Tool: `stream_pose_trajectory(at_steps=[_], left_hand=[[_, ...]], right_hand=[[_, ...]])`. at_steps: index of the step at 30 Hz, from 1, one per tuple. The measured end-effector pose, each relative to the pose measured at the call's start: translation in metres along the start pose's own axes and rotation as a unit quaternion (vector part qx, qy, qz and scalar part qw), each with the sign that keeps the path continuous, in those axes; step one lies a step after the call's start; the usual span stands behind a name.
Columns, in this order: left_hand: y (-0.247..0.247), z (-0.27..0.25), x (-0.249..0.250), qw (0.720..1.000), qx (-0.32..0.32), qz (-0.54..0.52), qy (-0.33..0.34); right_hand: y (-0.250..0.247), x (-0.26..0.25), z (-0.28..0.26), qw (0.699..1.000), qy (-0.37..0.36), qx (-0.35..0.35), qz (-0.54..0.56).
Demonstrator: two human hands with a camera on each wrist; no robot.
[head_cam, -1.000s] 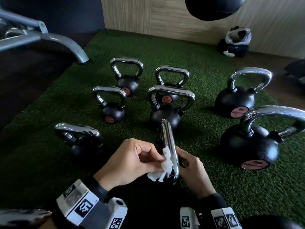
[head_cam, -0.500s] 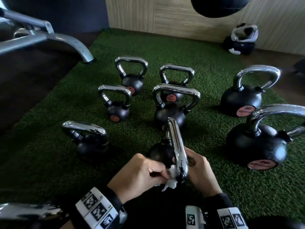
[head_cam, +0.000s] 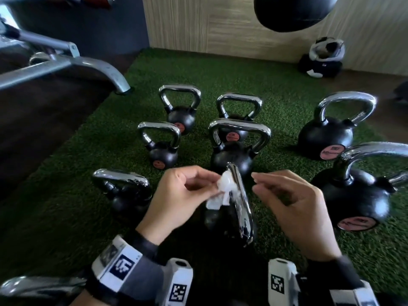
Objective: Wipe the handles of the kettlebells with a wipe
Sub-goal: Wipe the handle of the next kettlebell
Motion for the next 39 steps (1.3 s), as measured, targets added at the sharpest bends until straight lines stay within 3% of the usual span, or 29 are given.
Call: stream_pose_trajectory(at_steps=[3, 5, 11, 17, 19, 22, 24, 26, 27, 31, 35, 39], left_hand=[[-0.003, 0.007, 0.021, 0.993, 0.015, -0.117, -0.004], [-0.002, 0.01, 0.027, 0.987, 0.024, -0.161, -0.008], [0.007, 0.009, 0.023, 0.975, 0.038, -0.212, -0.052], [0.021, 0.006, 0.008, 0.966, -0.067, -0.229, -0.097], [0.024, 0.008, -0.006, 0.975, -0.095, -0.168, -0.109], [0.022, 0.011, -0.052, 0.983, -0.11, 0.045, -0.138], [0.04, 0.007, -0.078, 0.945, -0.188, 0.223, -0.15], [0.075, -0.003, -0.098, 0.898, -0.277, 0.313, -0.134], [0.088, -0.006, -0.103, 0.887, -0.283, 0.342, -0.128], [0.102, 0.002, -0.125, 0.869, -0.174, 0.448, -0.113], [0.103, 0.009, -0.116, 0.875, -0.158, 0.456, -0.049], [0.098, 0.018, -0.117, 0.885, -0.185, 0.426, 0.007]], right_hand=[[0.015, -0.031, 0.018, 0.995, -0.03, -0.094, 0.036], [0.022, -0.038, 0.028, 0.989, -0.037, -0.121, 0.082], [0.02, -0.038, 0.034, 0.989, -0.043, -0.058, 0.128], [0.015, -0.025, 0.03, 0.995, -0.017, -0.024, 0.091], [0.006, -0.008, 0.028, 0.997, 0.013, -0.003, 0.082], [-0.011, 0.04, 0.019, 0.991, 0.089, 0.049, 0.082], [-0.013, 0.073, 0.01, 0.984, 0.145, 0.063, 0.075], [-0.006, 0.099, 0.003, 0.979, 0.182, 0.056, 0.067], [0.001, 0.106, 0.001, 0.978, 0.195, 0.044, 0.065], [0.03, 0.13, 0.004, 0.972, 0.227, -0.001, 0.061], [0.048, 0.137, 0.018, 0.971, 0.232, -0.021, 0.06], [0.056, 0.133, 0.024, 0.971, 0.235, -0.045, 0.002]])
Point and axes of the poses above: each hand's wrist, its own z-axis towards the middle knuckle, its own y-axis out of the palm, x = y × z, the point moved 10 cm from there along z, towards the middle knuckle, and after that the axes turned 12 degrees about -x, right-handed, at the moved point
